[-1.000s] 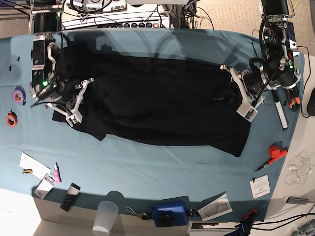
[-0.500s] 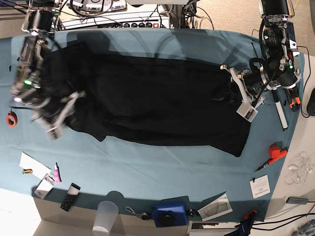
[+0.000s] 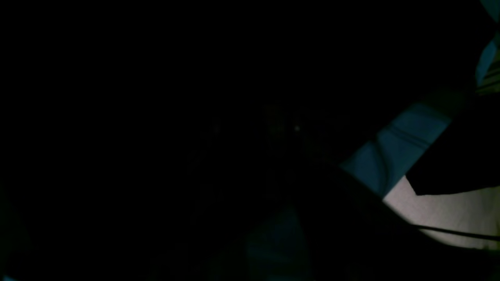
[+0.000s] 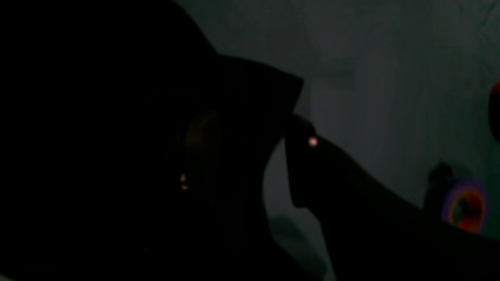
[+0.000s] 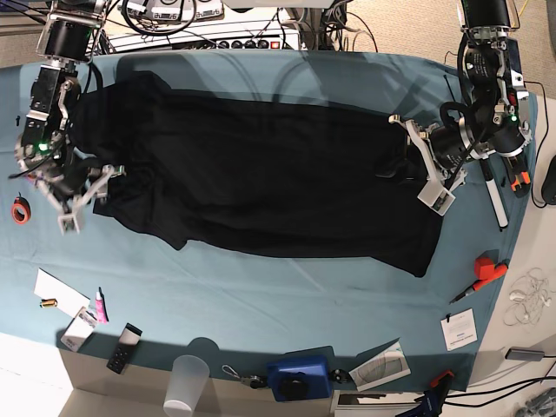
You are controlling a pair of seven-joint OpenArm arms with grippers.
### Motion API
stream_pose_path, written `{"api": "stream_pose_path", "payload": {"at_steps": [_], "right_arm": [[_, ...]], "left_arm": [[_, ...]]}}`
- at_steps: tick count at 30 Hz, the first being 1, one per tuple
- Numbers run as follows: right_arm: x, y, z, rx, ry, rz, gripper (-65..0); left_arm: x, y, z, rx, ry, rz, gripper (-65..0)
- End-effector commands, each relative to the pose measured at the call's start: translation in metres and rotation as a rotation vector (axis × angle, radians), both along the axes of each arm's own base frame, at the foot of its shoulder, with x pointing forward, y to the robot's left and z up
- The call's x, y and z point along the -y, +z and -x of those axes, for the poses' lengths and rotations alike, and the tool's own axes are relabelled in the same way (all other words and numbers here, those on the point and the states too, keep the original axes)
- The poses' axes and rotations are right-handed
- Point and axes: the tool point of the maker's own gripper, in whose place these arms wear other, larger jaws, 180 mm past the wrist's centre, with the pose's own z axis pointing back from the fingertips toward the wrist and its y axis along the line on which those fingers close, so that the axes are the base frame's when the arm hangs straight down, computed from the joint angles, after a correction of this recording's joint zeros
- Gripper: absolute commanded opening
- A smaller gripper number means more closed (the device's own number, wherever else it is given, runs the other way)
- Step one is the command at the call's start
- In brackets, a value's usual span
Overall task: Layout the t-shirt on the table in an organized manner, then fold the t-shirt properly
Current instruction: 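Grasp the shirt edge near the sleeve with the right gripper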
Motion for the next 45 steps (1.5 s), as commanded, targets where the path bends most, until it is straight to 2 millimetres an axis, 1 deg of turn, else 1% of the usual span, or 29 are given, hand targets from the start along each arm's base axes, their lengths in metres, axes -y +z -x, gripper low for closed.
{"api": "stream_pose_path", "payload": {"at_steps": [1, 8, 10, 11, 12, 16, 17, 20, 22, 24, 28, 30, 32, 34, 37, 38, 40, 41, 43, 45], "right_arm": [[0.004, 0.02, -0.013, 0.074, 0.005, 0.009, -37.5], [0.0, 0.032, -0.026, 0.113, 0.017, 0.007, -37.5], [-0.004, 0.032, -0.028, 0.112, 0.03, 0.009, -37.6], [-0.007, 0.031, -0.028, 0.109, 0.038, 0.009, -38.7], [-0.01, 0.029, -0.028, 0.103, 0.047, 0.009, -42.2], [-0.017, 0.019, -0.023, 0.046, 0.067, 0.018, -61.9], [-0.017, 0.017, -0.022, 0.033, 0.068, 0.023, -65.0], [-0.012, 0.016, -0.02, 0.019, 0.061, 0.053, -65.0], [-0.013, 0.021, -0.023, 0.035, 0.064, 0.057, -65.0], [-0.019, 0.036, -0.029, 0.096, 0.084, 0.064, -65.0], [-0.036, 0.075, -0.039, 0.225, 0.138, 0.093, -65.0], [-0.042, 0.086, -0.04, 0.257, 0.154, 0.103, -65.0], [-0.043, 0.089, -0.041, 0.265, 0.158, 0.106, -65.0], [-0.038, 0.088, -0.04, 0.257, 0.143, 0.134, -65.0], [-0.019, 0.079, -0.036, 0.206, 0.09, 0.215, -65.0], [-0.015, 0.074, -0.035, 0.185, 0.075, 0.214, -61.8], [-0.008, 0.061, -0.032, 0.139, 0.057, 0.204, -49.6], [-0.006, 0.053, -0.03, 0.118, 0.049, 0.196, -46.0], [0.0, 0.041, -0.028, 0.087, 0.033, 0.18, -44.9], [0.005, 0.033, -0.029, 0.092, 0.005, 0.16, -44.9]], "left_arm": [[0.001, 0.013, -0.006, 0.05, -0.004, 0.018, -51.2], [0.001, 0.014, -0.006, 0.051, -0.004, 0.02, -51.2], [0.001, 0.014, -0.006, 0.05, -0.003, 0.02, -51.2], [0.002, 0.014, -0.006, 0.05, -0.003, 0.022, -51.2], [0.002, 0.014, -0.006, 0.05, -0.004, 0.023, -51.2], [0.006, 0.014, -0.006, 0.05, -0.001, 0.039, -51.2], [0.007, 0.014, -0.006, 0.05, 0.0, 0.041, -51.2], [0.01, 0.014, -0.006, 0.05, 0.001, 0.051, -51.2], [0.011, 0.015, -0.006, 0.05, 0.002, 0.058, -51.2], [0.013, 0.015, -0.006, 0.051, 0.003, 0.064, -51.2], [0.014, 0.015, -0.006, 0.05, 0.004, 0.068, -51.2], [0.014, 0.015, -0.006, 0.05, 0.004, 0.068, -51.2], [0.014, 0.015, -0.006, 0.05, 0.004, 0.067, -51.2], [0.014, 0.015, -0.006, 0.05, 0.004, 0.067, -51.2], [0.014, 0.015, -0.006, 0.05, 0.004, 0.068, -51.2], [0.014, 0.015, -0.006, 0.05, 0.004, 0.068, -51.2], [0.014, 0.015, -0.006, 0.05, 0.004, 0.068, -51.2], [0.014, 0.015, -0.006, 0.05, 0.004, 0.067, -51.2], [0.014, 0.015, -0.006, 0.05, 0.004, 0.067, -51.2], [0.014, 0.015, -0.006, 0.05, 0.004, 0.068, -51.2]]}}
